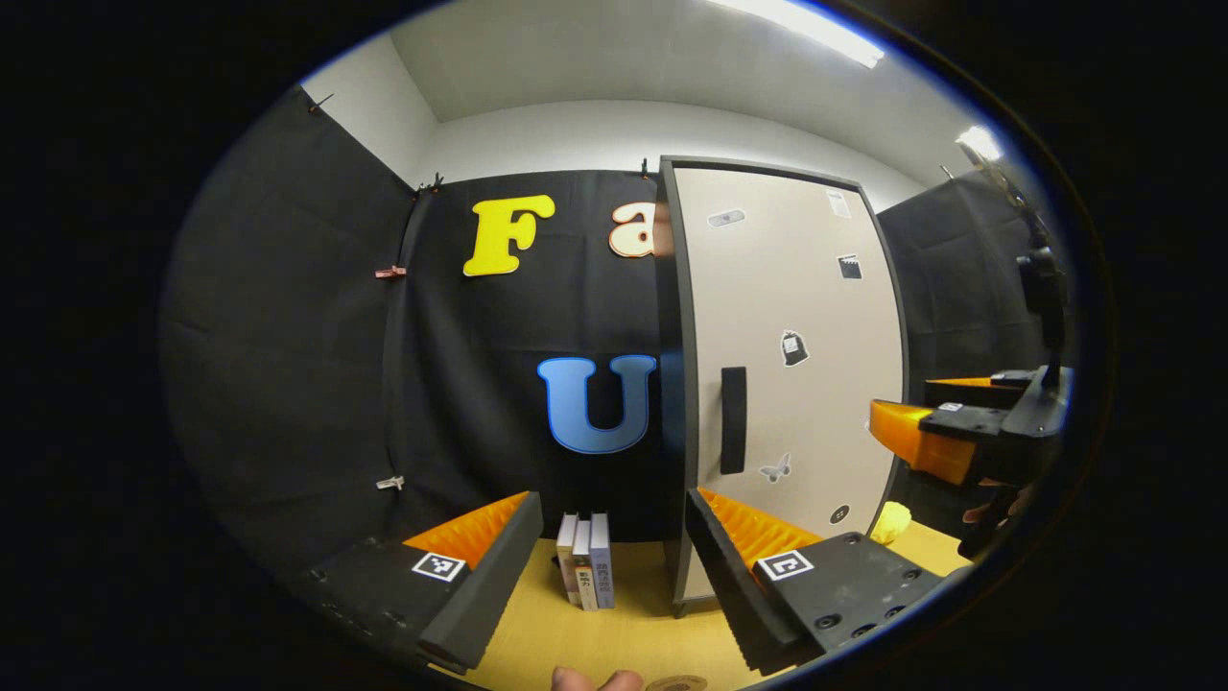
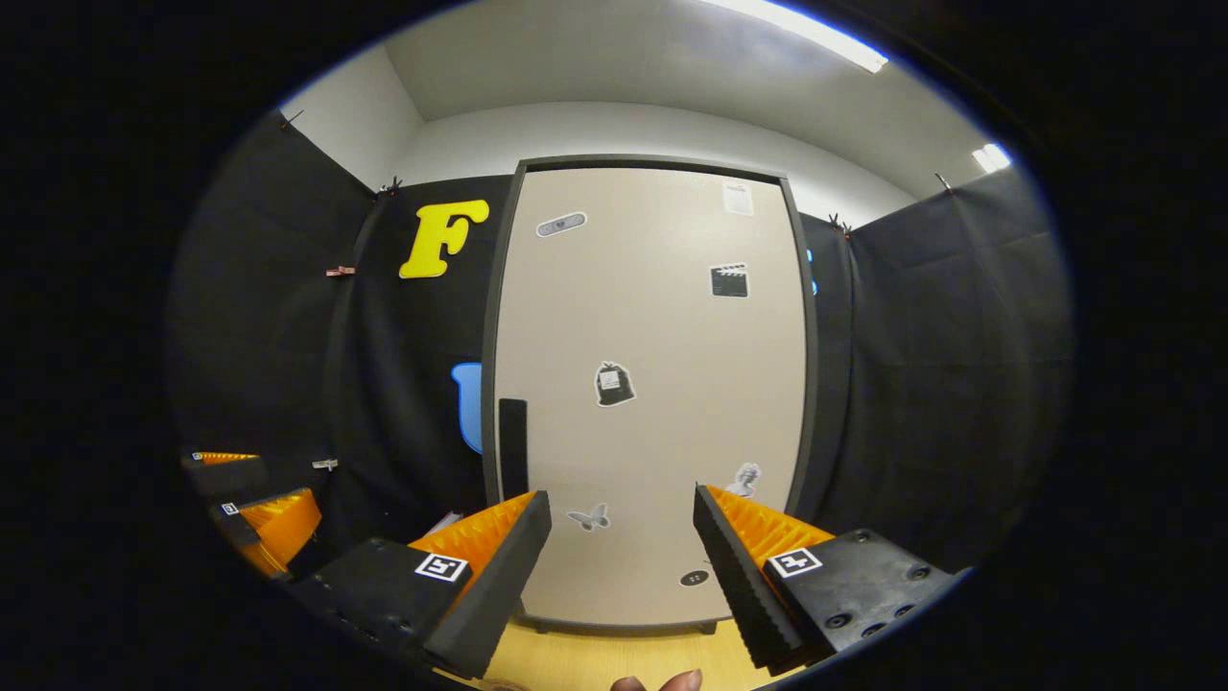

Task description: Open the cabinet door with the right hand, grasp the bottle in the cabinet with the left hand and place it on the coaster, then close the cabinet door with the right hand.

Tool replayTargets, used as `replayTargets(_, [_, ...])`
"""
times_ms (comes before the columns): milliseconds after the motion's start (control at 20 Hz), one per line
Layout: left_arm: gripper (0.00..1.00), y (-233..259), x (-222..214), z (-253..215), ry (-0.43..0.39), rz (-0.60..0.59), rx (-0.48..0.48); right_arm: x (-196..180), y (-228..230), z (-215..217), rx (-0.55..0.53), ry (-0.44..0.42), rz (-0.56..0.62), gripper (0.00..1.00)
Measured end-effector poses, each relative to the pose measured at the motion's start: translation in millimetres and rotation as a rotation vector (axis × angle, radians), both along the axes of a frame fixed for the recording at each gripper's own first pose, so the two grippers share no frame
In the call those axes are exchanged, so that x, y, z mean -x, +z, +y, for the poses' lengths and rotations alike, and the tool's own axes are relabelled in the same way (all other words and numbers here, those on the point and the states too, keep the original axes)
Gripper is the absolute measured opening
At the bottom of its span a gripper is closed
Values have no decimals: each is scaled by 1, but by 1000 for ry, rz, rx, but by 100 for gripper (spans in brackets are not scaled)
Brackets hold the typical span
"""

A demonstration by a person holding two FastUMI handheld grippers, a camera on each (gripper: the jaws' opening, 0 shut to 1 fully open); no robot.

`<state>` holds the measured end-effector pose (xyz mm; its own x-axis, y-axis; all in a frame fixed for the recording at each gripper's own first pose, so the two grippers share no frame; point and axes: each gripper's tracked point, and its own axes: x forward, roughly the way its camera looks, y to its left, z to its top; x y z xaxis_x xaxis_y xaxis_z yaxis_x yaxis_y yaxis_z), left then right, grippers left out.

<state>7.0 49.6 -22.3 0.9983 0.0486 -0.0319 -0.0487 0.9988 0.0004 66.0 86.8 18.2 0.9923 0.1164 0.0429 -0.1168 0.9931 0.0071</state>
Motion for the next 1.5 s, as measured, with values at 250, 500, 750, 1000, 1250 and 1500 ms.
replayTargets(250, [95,-17,1,26,25,25,9,-44,-3,46,9,33,-15,97])
replayTargets(500, [94,-29,0,47,55,41,-5,-85,-13,86,0,59,4,97])
replayTargets(750, [95,-38,-1,57,72,60,18,-120,-28,106,-17,49,35,97])
replayTargets(1000, [95,-42,-1,61,77,65,17,-144,-39,115,-31,35,47,92])
replayTargets(1250, [95,-37,8,59,81,65,16,-153,-49,114,-89,26,91,46])
replayTargets(1500, [94,-34,14,58,86,63,15,-151,-52,114,-55,59,107,18])
